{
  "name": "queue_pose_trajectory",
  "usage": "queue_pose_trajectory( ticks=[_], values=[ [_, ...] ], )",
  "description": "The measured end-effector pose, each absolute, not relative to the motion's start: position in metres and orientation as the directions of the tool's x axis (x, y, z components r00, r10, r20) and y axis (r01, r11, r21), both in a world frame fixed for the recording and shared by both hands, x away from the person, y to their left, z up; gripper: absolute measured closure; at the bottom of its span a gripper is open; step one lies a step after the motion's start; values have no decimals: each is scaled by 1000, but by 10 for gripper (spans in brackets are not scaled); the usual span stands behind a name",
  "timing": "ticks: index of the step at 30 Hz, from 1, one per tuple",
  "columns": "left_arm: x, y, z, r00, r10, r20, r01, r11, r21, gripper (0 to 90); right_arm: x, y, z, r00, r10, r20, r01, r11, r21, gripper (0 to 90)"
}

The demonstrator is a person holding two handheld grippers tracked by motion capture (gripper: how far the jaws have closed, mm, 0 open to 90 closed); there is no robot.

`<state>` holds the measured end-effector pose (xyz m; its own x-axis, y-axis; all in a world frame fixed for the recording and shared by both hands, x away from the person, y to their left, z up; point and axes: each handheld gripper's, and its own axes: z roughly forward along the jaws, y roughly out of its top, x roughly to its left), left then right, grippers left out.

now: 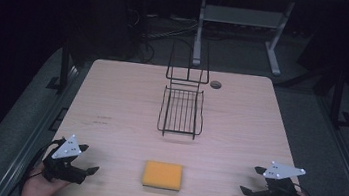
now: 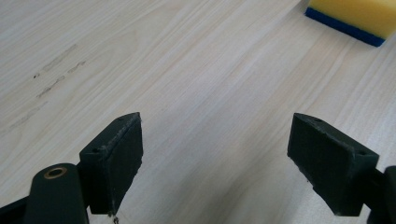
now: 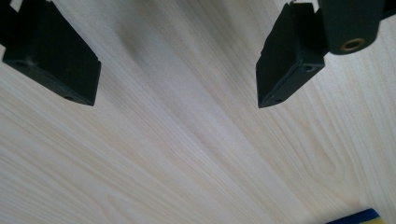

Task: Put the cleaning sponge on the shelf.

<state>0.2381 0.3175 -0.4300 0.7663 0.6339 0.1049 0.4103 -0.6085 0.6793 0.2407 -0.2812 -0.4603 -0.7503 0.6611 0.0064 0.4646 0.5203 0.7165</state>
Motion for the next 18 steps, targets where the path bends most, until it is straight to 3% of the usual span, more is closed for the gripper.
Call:
queue_pose_trajectory(
  ticks=[18],
  values=[
    [234,297,-421,812,569,132,354,-659,664,177,241,-279,-460,-756,655,5,458,524,718,137]
  ],
)
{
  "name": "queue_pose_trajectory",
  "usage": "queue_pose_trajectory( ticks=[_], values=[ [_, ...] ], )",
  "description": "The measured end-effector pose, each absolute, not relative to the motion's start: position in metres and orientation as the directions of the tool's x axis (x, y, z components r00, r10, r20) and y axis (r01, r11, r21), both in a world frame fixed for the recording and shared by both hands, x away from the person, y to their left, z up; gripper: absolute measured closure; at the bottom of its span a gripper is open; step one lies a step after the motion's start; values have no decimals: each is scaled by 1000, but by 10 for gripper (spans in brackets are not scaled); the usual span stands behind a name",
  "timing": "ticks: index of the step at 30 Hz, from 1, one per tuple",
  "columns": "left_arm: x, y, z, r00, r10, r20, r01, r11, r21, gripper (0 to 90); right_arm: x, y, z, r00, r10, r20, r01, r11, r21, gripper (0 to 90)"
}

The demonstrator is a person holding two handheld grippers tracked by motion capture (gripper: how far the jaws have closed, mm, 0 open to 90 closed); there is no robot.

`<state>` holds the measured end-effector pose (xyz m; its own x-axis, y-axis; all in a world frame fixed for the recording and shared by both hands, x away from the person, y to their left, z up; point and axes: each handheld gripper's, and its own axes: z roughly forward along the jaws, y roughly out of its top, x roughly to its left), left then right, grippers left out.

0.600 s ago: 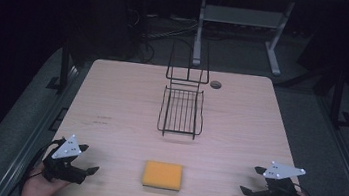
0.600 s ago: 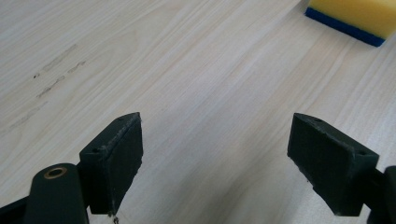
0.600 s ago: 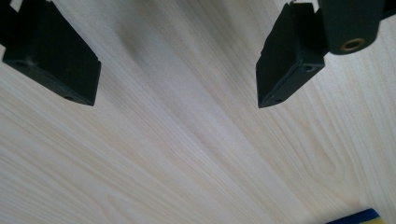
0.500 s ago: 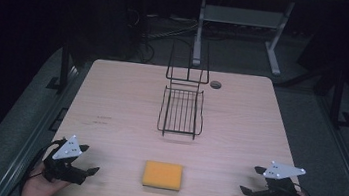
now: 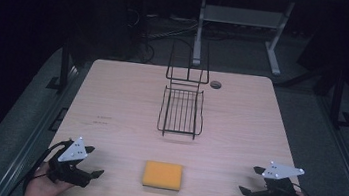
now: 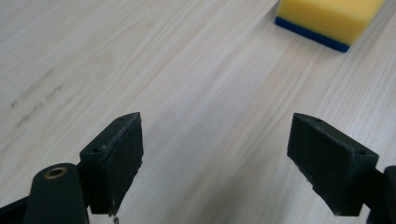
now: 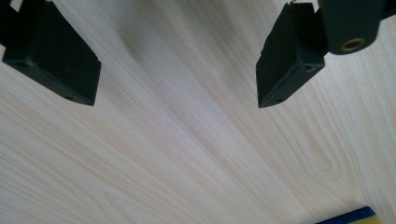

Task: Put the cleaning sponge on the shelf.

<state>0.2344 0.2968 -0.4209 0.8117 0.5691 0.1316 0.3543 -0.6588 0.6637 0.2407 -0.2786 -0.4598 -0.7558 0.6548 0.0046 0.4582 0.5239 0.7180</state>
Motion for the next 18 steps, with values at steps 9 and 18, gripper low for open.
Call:
queue_pose_trajectory(
  ticks=[9,18],
  values=[
    [239,283,-416,849,512,131,318,-693,647,177,239,-277,-459,-756,655,2,457,526,717,137],
    [241,273,-413,872,472,131,293,-717,633,177,239,-276,-459,-760,649,-5,451,534,715,137]
  ],
)
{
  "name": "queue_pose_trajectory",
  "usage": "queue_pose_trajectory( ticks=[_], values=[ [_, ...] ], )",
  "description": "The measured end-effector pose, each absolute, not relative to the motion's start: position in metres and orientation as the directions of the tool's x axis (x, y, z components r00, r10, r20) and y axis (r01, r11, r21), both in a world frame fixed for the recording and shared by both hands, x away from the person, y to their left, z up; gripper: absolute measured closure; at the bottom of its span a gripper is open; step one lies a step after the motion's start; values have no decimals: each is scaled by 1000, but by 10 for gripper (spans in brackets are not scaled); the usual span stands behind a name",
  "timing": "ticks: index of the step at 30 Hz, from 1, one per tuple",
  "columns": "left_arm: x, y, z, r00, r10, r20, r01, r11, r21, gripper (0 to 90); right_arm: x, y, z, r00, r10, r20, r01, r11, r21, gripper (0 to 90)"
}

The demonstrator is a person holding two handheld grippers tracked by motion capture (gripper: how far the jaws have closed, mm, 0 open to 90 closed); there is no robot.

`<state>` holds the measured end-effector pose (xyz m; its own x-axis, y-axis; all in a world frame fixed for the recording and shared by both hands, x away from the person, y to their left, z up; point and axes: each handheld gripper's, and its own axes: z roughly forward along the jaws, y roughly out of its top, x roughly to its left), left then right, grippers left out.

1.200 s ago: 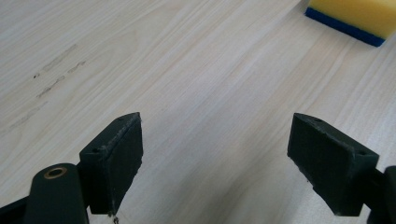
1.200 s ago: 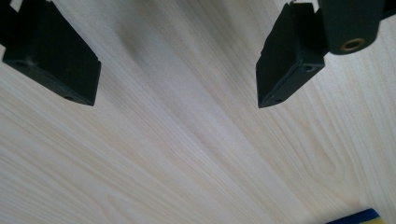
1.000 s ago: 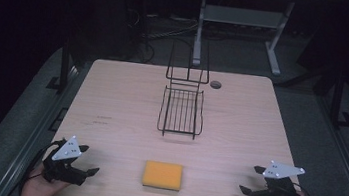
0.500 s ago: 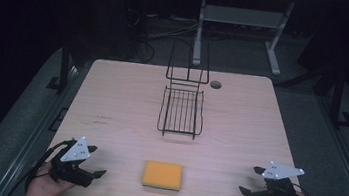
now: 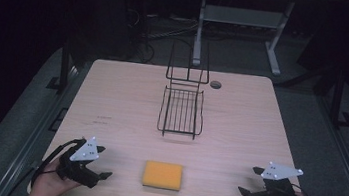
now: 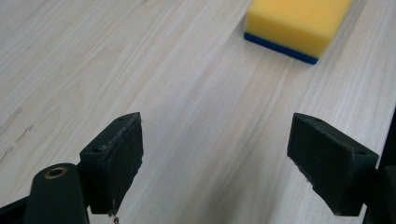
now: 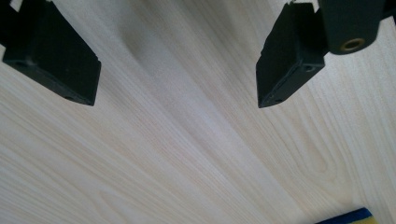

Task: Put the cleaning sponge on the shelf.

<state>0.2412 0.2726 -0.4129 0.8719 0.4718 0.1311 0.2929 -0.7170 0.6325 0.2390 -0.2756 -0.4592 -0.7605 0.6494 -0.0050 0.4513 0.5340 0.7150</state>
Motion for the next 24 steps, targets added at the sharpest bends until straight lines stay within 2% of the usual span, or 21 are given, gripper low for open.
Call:
queue_pose_trajectory(
  ticks=[24],
  values=[
    [247,255,-406,903,410,130,253,-751,610,177,237,-272,-458,-766,643,-4,449,540,712,137]
  ],
)
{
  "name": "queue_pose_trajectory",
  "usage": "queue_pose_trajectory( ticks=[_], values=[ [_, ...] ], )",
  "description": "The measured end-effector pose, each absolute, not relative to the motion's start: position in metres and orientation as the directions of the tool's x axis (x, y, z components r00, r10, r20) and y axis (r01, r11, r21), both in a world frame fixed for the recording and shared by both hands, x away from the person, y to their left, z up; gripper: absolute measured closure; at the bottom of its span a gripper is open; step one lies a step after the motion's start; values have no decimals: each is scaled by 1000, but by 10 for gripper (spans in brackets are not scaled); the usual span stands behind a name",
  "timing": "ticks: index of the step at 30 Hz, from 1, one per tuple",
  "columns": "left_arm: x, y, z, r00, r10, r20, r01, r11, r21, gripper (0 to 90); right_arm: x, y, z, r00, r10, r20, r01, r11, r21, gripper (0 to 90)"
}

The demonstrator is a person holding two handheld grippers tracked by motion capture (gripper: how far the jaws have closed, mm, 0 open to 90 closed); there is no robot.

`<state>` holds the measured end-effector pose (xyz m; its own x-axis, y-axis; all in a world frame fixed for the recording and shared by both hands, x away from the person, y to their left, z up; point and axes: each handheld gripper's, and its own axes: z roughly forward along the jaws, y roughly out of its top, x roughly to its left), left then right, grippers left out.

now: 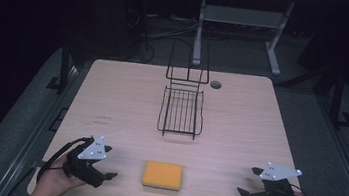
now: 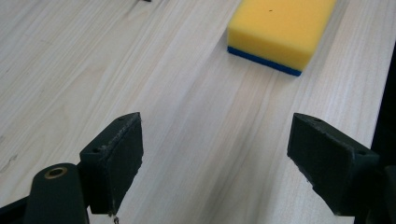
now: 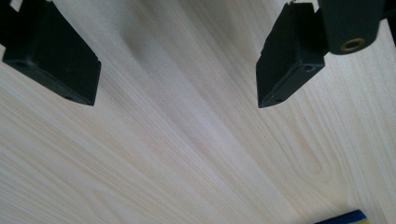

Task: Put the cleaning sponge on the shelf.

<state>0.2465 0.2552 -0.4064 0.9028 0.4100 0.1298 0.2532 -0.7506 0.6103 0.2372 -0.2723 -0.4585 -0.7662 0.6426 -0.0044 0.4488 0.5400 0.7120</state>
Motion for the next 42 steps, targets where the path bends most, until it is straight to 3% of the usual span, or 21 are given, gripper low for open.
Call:
queue_pose_trajectory(
  ticks=[42],
  values=[
    [259,196,-403,959,259,118,163,-838,521,177,234,-267,-457,-783,622,-10,431,554,712,137]
  ],
)
